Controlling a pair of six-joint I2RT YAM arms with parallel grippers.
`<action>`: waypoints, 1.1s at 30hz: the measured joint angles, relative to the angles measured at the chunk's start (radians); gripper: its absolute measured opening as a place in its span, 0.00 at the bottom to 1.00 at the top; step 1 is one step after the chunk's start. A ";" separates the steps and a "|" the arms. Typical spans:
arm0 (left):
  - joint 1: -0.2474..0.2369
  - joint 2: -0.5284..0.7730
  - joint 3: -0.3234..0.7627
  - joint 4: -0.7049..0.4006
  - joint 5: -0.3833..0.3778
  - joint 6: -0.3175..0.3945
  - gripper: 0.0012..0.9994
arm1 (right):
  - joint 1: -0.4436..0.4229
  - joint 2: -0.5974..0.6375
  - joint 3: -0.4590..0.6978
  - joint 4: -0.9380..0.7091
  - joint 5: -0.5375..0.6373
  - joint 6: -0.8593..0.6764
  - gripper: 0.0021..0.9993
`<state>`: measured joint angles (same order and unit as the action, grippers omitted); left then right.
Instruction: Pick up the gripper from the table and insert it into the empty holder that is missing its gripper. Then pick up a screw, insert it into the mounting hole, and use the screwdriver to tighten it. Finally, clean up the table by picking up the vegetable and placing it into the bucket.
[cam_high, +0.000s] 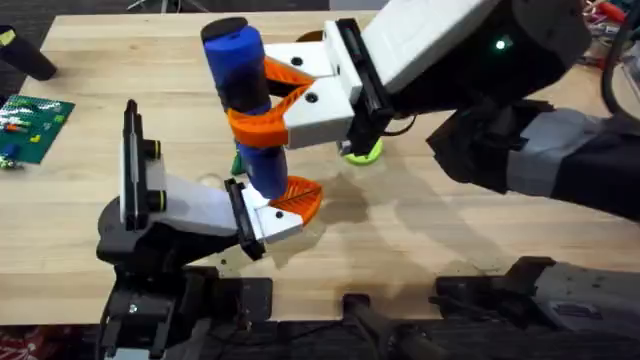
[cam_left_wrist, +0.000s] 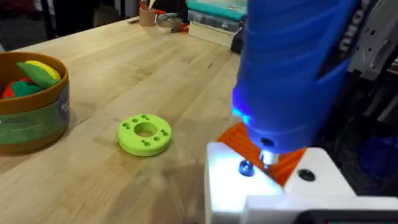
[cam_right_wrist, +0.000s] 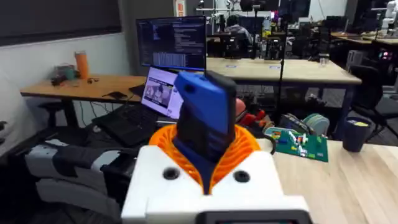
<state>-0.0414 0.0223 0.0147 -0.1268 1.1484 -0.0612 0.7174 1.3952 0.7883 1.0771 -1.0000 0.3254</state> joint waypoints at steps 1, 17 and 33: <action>0.000 0.000 0.000 0.000 0.000 0.000 0.01 | 0.000 0.000 0.000 0.000 0.000 0.005 0.03; 0.000 0.000 0.000 0.000 0.000 0.000 0.01 | 0.000 -0.001 0.056 -0.001 0.000 0.039 0.03; 0.000 0.000 0.000 0.000 0.000 0.000 0.01 | 0.000 -0.001 0.056 -0.053 0.000 -0.040 0.03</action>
<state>-0.0414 0.0223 0.0147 -0.1266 1.1484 -0.0612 0.7174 1.3941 0.8448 1.0245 -1.0000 0.2850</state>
